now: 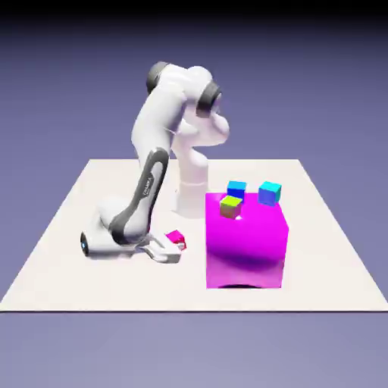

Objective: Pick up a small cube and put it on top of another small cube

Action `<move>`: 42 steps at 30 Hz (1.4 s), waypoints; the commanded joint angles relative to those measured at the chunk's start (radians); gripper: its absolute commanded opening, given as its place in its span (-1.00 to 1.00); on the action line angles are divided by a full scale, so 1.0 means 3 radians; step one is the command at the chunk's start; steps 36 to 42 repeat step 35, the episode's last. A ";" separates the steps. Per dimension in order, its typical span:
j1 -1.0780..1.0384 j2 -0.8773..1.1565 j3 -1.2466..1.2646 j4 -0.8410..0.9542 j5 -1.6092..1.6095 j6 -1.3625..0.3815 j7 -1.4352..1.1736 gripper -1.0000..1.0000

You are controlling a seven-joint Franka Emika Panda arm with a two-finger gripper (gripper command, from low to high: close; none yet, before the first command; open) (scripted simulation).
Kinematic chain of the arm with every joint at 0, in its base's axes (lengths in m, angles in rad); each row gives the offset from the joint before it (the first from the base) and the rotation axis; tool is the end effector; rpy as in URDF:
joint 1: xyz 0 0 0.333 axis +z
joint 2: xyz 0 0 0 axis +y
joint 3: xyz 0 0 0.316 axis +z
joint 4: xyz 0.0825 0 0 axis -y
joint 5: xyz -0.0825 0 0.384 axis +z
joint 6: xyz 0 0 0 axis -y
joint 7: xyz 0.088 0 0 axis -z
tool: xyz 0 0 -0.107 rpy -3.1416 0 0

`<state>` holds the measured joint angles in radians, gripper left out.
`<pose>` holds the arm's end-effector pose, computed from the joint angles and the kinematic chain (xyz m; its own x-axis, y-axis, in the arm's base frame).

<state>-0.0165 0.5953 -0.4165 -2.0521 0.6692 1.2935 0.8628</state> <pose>0.4304 -0.1228 0.1579 -0.4320 -0.5467 -0.7173 -0.7230 -0.2655 0.6378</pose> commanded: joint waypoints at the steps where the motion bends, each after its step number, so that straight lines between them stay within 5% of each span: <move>1: -0.0078 -0.0090 0.0121 -0.0021 -0.0086 0.0005 0.0038 -1.00; 16: -0.1117 -0.1533 0.1933 -0.0384 -0.1055 -0.0006 0.0877 -1.00; 23: -0.0689 -0.2073 0.1964 -0.0495 -0.0387 -0.0256 0.1423 -1.00; 28: -0.0586 -0.2214 0.2077 -0.1056 -0.0259 0.0179 0.1317 -1.00; 29: -0.0586 -0.2214 0.2077 -0.1056 -0.0259 0.0179 0.1317 1.00; 35: -0.0689 -0.2073 0.1964 -0.0495 -0.0387 -0.0256 0.1423 1.00; 42: -0.0689 -0.2073 0.1964 -0.0495 -0.0387 -0.0256 0.1423 1.00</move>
